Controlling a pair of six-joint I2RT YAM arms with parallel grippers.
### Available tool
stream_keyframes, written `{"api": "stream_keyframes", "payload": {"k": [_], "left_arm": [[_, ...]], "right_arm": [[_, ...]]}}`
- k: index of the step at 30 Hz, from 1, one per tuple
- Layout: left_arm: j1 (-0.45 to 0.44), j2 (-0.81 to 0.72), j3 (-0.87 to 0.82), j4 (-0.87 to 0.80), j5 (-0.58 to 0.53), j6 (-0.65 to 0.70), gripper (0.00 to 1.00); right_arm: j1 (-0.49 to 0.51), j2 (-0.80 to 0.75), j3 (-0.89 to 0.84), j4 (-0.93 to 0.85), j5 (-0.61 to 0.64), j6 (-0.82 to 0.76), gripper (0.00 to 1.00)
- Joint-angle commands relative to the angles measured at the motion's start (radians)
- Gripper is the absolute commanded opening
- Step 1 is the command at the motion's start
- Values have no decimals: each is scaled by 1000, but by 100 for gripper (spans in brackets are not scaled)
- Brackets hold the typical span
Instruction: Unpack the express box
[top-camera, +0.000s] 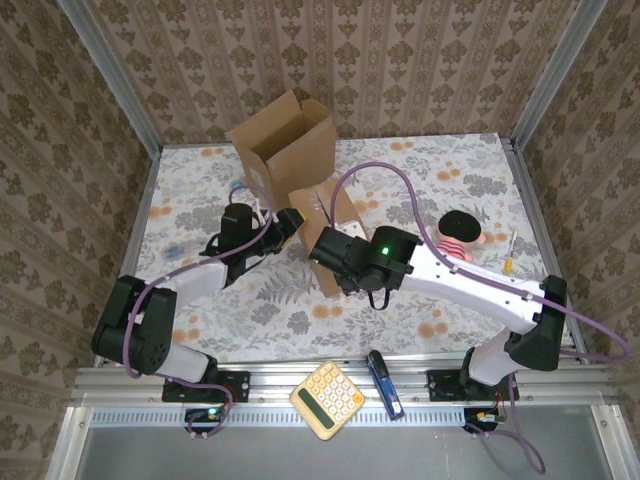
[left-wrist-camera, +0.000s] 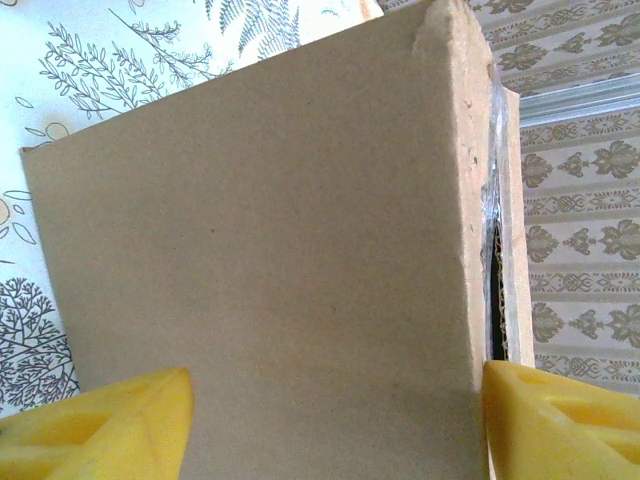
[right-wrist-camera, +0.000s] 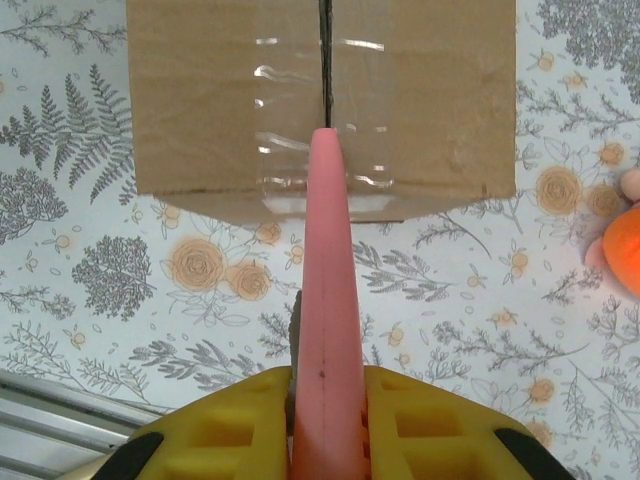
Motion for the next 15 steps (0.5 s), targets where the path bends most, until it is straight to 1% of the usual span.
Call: {"api": "stream_keyframes", "payload": {"k": [1,8,15], "left_arm": [[2,43,-7,-109,-93,-11,73],[0,47,-5,-109,-94,-13,73],[-6,46,4,-96,-85,-14,73]], "right_arm": [[38,-27,-28,-86,-1,79,0],[89,-68,-41,-115,37,148,0],[107,-107,-49,-112,81,177,0]]}}
